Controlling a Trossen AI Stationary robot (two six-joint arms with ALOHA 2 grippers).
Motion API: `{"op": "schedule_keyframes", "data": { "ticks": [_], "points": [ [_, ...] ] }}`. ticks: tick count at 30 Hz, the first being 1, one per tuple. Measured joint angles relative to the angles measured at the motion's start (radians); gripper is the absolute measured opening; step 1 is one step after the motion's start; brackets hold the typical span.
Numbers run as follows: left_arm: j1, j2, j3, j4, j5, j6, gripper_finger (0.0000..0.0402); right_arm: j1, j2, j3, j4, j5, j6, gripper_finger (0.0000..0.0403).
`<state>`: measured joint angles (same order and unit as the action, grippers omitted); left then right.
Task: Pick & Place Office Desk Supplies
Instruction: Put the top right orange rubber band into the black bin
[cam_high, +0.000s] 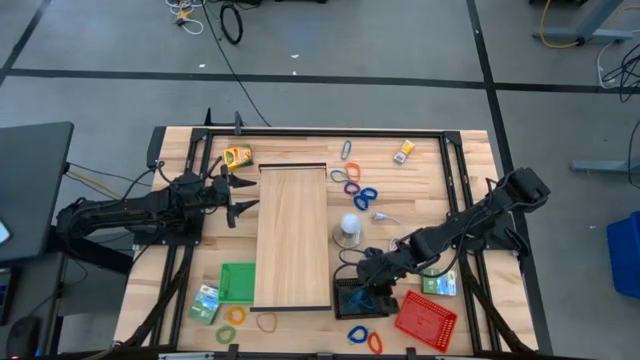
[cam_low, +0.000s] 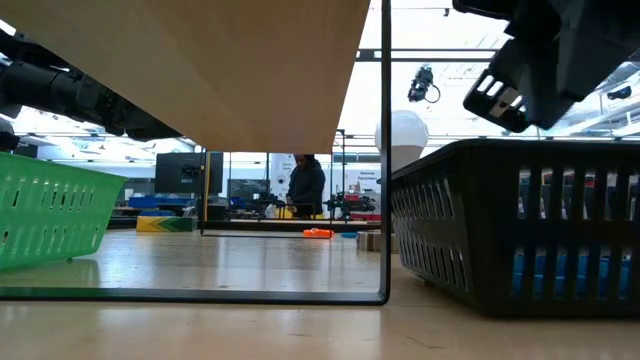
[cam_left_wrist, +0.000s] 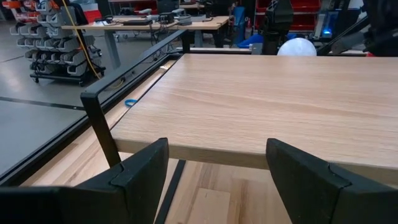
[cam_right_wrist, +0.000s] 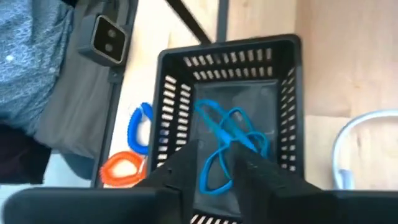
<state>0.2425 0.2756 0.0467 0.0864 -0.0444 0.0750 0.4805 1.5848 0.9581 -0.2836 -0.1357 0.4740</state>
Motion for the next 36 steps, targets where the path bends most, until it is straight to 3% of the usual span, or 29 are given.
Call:
{"op": "schedule_keyframes", "data": {
  "ticks": [6,14,24,31,36],
  "points": [
    [0.000,0.000,0.000,0.000,0.000,0.003,0.0273,-0.001,-0.008,0.000,0.017,0.143,-0.031,0.0148],
    [0.000,0.000,0.000,-0.002,0.000,0.003,0.0273,-0.002,-0.069,0.000,0.002,0.363,-0.177,0.0155],
    [0.000,0.000,0.000,-0.004,0.000,0.003,0.0273,-0.040,-0.241,0.000,-0.349,0.713,-0.184,0.0156],
    [0.000,0.000,0.000,-0.003,0.000,0.003,0.0273,-0.222,-0.314,0.000,-0.376,0.715,-0.352,0.0156],
    [0.000,0.000,0.000,-0.005,0.001,0.000,0.0273,-0.432,-0.318,0.000,-0.308,0.569,-0.518,0.0156]
  ]
}}
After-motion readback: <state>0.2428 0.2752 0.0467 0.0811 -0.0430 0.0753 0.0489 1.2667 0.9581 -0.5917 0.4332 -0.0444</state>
